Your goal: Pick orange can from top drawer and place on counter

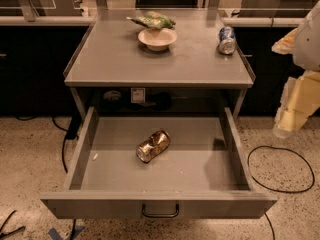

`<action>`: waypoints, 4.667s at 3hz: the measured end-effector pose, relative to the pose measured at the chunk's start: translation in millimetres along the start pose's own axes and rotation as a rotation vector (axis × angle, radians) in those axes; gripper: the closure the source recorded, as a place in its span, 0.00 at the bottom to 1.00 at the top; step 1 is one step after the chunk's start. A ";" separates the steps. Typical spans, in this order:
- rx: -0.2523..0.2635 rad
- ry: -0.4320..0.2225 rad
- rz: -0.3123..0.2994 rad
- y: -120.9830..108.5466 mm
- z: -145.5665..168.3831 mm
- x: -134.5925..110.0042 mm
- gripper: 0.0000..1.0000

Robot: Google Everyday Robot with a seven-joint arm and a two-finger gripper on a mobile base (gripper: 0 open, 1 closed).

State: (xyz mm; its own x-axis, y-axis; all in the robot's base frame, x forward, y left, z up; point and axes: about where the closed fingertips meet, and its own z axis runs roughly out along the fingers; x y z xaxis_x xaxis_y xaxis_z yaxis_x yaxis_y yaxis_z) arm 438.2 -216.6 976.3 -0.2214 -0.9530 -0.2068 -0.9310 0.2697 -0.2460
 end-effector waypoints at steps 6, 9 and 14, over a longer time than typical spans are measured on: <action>-0.190 -0.212 -0.295 24.4 118.4 -94.1 0.00; -0.367 -0.305 -0.366 74.4 178.2 -142.7 0.00; -0.324 -0.215 -0.489 70.7 284.7 -208.8 0.00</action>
Offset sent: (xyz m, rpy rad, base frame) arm 0.0264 0.0324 -0.0248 -0.0070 -0.0390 0.1553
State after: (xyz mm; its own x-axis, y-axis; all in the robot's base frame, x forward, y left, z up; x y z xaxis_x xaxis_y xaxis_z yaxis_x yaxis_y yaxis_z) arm 501.2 40.7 732.5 0.2844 -0.8975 -0.3371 -0.9581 -0.2783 -0.0675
